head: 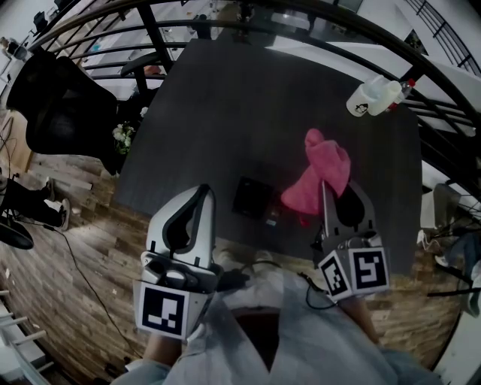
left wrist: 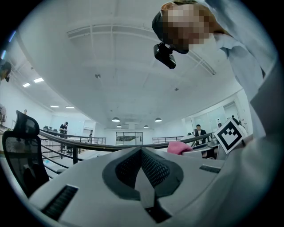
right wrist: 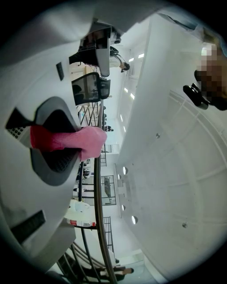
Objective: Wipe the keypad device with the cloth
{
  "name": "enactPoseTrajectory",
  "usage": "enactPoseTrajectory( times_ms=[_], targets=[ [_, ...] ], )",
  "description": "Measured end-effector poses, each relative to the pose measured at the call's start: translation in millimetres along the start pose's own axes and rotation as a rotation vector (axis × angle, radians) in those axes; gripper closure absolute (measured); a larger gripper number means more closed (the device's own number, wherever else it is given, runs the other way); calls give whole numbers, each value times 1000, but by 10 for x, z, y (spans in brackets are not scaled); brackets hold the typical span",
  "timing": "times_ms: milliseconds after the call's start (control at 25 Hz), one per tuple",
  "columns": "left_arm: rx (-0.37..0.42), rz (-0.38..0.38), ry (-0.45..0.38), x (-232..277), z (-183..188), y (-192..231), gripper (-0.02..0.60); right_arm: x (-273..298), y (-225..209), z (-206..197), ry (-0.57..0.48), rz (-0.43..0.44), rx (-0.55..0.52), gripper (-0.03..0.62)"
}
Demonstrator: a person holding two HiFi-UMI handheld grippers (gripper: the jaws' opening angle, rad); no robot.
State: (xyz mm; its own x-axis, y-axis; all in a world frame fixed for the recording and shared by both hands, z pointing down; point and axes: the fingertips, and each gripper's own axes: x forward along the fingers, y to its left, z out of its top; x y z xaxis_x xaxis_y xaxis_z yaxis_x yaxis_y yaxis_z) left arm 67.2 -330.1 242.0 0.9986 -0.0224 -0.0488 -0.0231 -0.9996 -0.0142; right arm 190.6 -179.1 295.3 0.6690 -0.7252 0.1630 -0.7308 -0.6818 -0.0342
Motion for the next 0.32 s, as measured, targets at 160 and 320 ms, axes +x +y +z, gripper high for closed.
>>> enactPoseTrajectory(
  times_ms=[160, 320],
  targets=[
    [1, -11, 0, 24, -1, -30, 578, -15, -32, -14, 4, -7, 1, 523],
    [-1, -13, -2, 31, -1, -27, 578, -15, -32, -16, 5, -9, 0, 523]
  ],
)
